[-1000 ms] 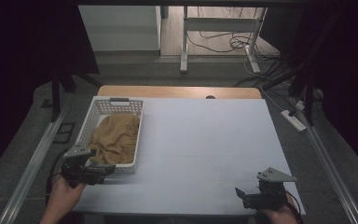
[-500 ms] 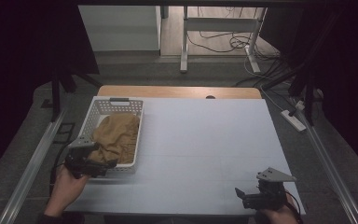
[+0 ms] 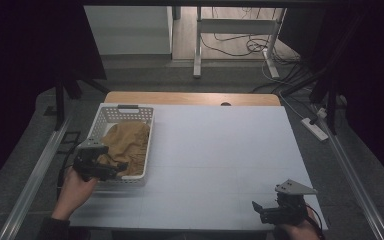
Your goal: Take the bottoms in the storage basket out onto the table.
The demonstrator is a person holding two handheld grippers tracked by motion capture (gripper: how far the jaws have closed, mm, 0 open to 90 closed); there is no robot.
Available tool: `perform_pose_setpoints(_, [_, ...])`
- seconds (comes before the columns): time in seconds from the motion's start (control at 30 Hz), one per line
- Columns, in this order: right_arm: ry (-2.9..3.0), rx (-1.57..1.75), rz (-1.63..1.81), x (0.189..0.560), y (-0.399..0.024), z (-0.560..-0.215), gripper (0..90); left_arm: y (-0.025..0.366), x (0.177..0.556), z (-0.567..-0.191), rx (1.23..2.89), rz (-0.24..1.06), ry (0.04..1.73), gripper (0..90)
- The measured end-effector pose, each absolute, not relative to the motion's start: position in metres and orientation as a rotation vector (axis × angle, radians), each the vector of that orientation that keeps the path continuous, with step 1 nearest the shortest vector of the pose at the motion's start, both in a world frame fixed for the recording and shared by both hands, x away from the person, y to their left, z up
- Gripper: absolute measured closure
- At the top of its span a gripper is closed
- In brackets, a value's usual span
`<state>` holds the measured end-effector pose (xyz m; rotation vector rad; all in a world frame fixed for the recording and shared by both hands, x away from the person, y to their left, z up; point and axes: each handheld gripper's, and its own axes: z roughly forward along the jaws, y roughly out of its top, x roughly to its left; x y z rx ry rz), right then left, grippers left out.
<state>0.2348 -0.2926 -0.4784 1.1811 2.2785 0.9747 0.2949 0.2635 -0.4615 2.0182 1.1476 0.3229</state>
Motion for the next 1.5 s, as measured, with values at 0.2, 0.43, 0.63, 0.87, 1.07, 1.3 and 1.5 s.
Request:
perform_pose_setpoints(0.2, [2.281, 1.179, 0.969, 0.235, -0.292, -0.478, 0.0, 0.263, 0.303, -0.463, 2.027, 0.339, 1.177, 0.0])
perform_pose_setpoints(0.43, [2.283, 1.177, 0.967, 0.235, -0.292, -0.479, 0.0, 0.263, 0.314, -0.462, 2.051, 0.300, 1.221, 0.0])
perform_pose_setpoints(0.63, [2.285, 1.176, 0.965, 0.235, -0.292, -0.479, 0.0, 0.263, 0.323, -0.463, 2.062, 0.311, 1.246, 0.0])
perform_pose_setpoints(0.87, [2.288, 1.174, 0.960, 0.235, -0.291, -0.479, 0.0, 0.259, 0.333, -0.465, 2.091, 0.324, 1.261, 0.0])
perform_pose_setpoints(1.07, [2.288, 1.174, 0.961, 0.235, -0.292, -0.479, 0.0, 0.258, 0.344, -0.466, 2.105, 0.352, 1.273, 0.0])
perform_pose_setpoints(1.3, [2.289, 1.175, 0.961, 0.235, -0.291, -0.479, 0.0, 0.259, 0.355, -0.468, 2.117, 0.371, 1.295, 0.0])
perform_pose_setpoints(1.5, [2.291, 1.174, 0.960, 0.235, -0.291, -0.479, 0.0, 0.256, 0.369, -0.473, 2.158, 0.359, 1.329, 0.0])
